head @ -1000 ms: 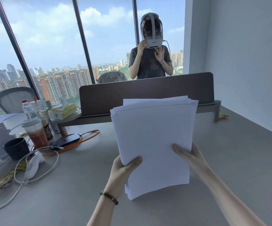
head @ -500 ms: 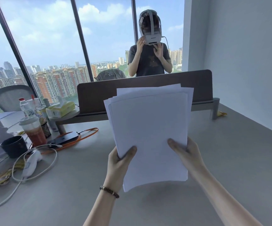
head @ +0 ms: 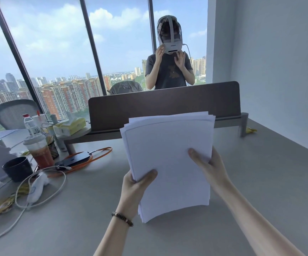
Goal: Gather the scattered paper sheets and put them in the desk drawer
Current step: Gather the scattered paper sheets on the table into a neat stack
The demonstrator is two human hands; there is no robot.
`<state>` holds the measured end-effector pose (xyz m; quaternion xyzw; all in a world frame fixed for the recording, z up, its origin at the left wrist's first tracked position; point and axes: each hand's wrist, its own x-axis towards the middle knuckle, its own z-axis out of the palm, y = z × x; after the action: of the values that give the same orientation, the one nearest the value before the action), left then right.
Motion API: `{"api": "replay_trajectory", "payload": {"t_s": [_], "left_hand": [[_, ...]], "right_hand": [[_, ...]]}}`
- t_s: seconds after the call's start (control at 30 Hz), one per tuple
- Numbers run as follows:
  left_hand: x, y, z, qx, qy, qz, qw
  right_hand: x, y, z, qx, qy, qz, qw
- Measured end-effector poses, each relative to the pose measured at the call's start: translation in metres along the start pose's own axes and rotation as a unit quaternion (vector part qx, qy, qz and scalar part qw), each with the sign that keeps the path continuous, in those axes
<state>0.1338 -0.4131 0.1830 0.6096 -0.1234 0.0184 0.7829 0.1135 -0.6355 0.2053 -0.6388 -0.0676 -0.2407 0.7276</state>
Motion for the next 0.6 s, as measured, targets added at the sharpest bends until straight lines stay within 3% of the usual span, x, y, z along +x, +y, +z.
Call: {"api": "replay_trajectory", "payload": {"t_s": [0.33,0.6], "left_hand": [[-0.001,0.003,0.005,0.073,0.045,0.021,0.996],[0.001,0.010,-0.015,0.012,-0.023,-0.004,1.000]], "right_hand": [[-0.004,0.002,0.005,0.009,0.025,0.067,0.997],[0.001,-0.009,-0.003,0.001,-0.044,0.032,0.998]]}}
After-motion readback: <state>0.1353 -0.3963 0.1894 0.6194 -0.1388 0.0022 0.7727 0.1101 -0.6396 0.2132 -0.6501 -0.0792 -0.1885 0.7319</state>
